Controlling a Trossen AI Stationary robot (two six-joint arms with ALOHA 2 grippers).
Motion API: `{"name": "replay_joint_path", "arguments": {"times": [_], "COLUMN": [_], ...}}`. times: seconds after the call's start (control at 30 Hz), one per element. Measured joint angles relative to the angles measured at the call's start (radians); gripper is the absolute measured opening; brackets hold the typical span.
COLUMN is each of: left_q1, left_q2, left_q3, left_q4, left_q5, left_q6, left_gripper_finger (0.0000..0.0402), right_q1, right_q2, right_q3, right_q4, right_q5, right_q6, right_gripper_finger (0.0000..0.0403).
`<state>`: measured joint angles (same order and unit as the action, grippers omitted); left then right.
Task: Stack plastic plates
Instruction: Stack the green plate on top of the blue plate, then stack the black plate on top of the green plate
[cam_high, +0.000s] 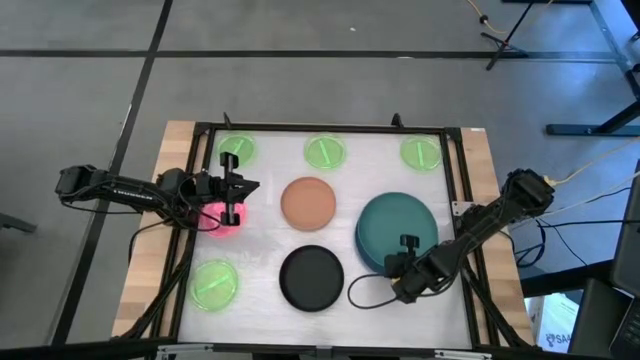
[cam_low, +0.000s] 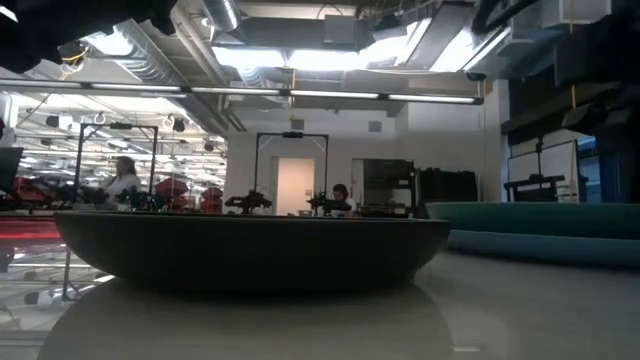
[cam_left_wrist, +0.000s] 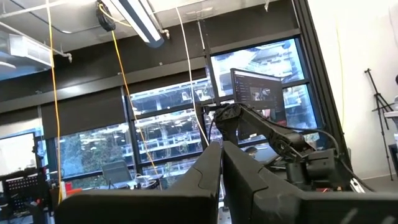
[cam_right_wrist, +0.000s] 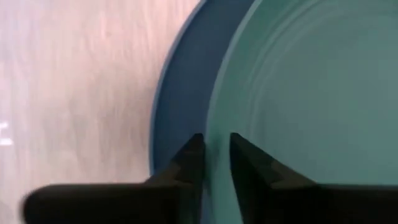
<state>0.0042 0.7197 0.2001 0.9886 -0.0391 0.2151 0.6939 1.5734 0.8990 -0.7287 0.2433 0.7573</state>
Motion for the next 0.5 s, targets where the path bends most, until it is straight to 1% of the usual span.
{"name": "replay_joint_path", "arguments": {"times": [0.07,0.1,0.17,0.23,0.33,0.43,0.5], "left_q1": [0.0,0.0,0.0,0.0,0.0,0.0,0.0], "left_q2": [0.0,0.0,0.001,0.0,0.003,0.019,0.031], "left_q3": [0.0,0.0,0.0,0.0,0.0,0.0,0.0], "left_q4": [-0.001,-0.005,-0.013,-0.012,-0.013,-0.016,-0.011], "left_q5": [0.0,0.0,0.0,0.0,0.0,0.0,0.0], "left_q6": [-0.004,-0.004,-0.002,-0.001,0.0,-0.001,-0.001], "left_gripper_finger": [0.0009,0.0009,0.0009,0.0009,0.0009,0.0009,0.0009], "right_q1": [-0.014,-0.016,-0.016,-0.015,-0.018,-0.042,-0.069], "right_q2": [-0.005,-0.012,-0.032,-0.052,-0.07,-0.071,-0.065], "right_q3": [0.032,0.05,0.089,0.121,0.148,0.151,0.14], "right_q4": [-0.042,-0.064,-0.09,-0.093,-0.073,-0.023,0.041], "right_q5": [-0.029,-0.028,0.011,0.081,0.225,0.37,0.431], "right_q6": [-0.028,-0.036,-0.07,-0.118,-0.194,-0.245,-0.262], "right_gripper_finger": [0.0106,0.0119,0.014,0.0155,0.0169,0.0172,0.0171]}}
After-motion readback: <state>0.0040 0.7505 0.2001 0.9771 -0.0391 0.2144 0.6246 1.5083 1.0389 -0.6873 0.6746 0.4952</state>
